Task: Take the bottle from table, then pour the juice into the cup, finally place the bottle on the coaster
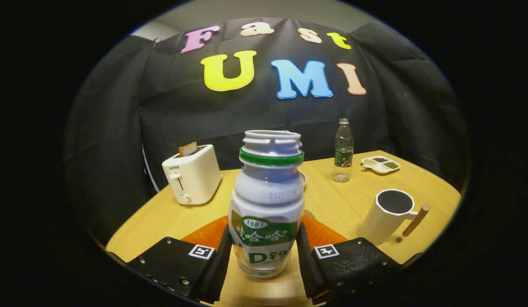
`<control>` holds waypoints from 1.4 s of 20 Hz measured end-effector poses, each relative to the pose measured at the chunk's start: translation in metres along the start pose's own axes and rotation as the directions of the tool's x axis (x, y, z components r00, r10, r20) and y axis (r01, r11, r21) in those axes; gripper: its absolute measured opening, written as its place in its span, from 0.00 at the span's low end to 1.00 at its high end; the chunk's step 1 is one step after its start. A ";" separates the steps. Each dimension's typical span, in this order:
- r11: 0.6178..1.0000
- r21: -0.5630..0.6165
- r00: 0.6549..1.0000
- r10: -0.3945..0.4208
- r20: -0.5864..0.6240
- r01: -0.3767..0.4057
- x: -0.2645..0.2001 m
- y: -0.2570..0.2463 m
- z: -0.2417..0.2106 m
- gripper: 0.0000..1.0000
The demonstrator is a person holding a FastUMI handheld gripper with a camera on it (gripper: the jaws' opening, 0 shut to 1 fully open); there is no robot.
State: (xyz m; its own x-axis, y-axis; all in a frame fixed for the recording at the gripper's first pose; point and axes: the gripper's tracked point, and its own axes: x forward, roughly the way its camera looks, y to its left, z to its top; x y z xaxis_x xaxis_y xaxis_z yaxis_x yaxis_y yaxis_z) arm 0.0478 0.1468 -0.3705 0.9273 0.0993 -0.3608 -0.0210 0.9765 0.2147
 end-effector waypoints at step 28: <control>0.553 0.833 0.999 0.049 -0.017 -0.013 0.015 -0.068 0.025 0.70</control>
State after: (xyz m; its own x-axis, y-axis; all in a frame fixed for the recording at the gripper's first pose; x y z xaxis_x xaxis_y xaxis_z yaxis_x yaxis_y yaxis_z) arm 0.0721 0.0774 -0.3674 0.9189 0.1498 -0.3650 0.2875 0.3794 0.8794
